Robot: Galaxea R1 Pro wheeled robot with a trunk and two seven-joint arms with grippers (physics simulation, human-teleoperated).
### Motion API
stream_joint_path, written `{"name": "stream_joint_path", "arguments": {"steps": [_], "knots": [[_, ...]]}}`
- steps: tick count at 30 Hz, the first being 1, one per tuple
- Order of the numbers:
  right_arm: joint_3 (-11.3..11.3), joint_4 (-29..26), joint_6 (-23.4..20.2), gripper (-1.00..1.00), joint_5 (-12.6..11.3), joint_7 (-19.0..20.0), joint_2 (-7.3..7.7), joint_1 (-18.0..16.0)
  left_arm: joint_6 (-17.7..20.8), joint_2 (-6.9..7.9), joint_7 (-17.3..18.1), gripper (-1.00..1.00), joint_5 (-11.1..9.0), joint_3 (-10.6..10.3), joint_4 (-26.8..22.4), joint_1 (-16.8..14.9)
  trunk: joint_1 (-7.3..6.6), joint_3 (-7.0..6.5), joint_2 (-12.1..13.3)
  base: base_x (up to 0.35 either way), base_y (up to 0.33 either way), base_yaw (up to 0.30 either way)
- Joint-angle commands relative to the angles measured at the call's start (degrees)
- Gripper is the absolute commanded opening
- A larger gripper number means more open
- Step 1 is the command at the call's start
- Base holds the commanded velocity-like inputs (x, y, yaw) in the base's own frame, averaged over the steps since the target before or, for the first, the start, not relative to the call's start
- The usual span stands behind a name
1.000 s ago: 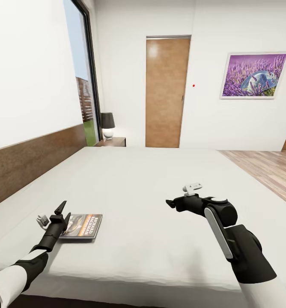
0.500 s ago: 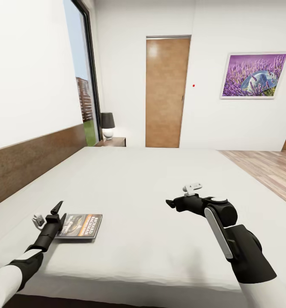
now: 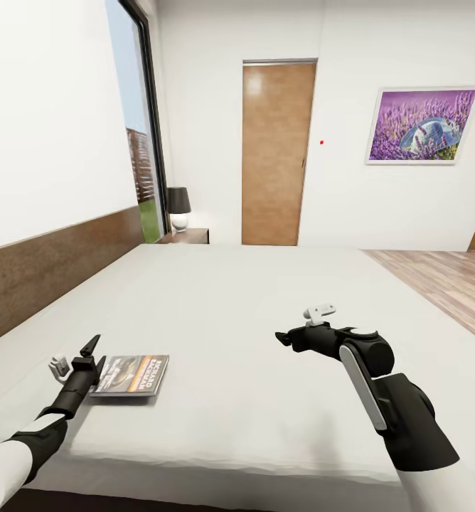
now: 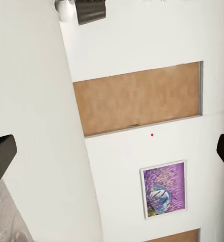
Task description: In the bedroom, move the book from the bed onto either nightstand, and place the two sandals side by side next to the bed.
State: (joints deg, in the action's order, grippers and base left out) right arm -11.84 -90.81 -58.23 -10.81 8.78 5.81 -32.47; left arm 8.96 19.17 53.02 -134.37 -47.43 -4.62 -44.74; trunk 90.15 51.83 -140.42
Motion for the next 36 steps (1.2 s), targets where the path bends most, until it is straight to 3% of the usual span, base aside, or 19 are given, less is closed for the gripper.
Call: {"name": "stream_joint_path", "arguments": {"steps": [1, 36], "knots": [[-0.1, 0.0, -0.2, 1.0, -0.1, 0.0, 0.03, 0.0, 0.6, 0.07, 0.0, 1.0, -0.6, -0.9, 0.0, 0.0, -0.01, 0.07, 0.0, 0.0, 0.0, 0.0], [-1.0, 0.0, -0.3, 1.0, -0.1, 0.0, -0.97, -0.1, 0.5, 0.73, -0.2, 1.0, -0.6, -0.9, 0.1, 0.0, -0.01, 0.07, 0.0, 0.0, 0.0, 0.0]]}}
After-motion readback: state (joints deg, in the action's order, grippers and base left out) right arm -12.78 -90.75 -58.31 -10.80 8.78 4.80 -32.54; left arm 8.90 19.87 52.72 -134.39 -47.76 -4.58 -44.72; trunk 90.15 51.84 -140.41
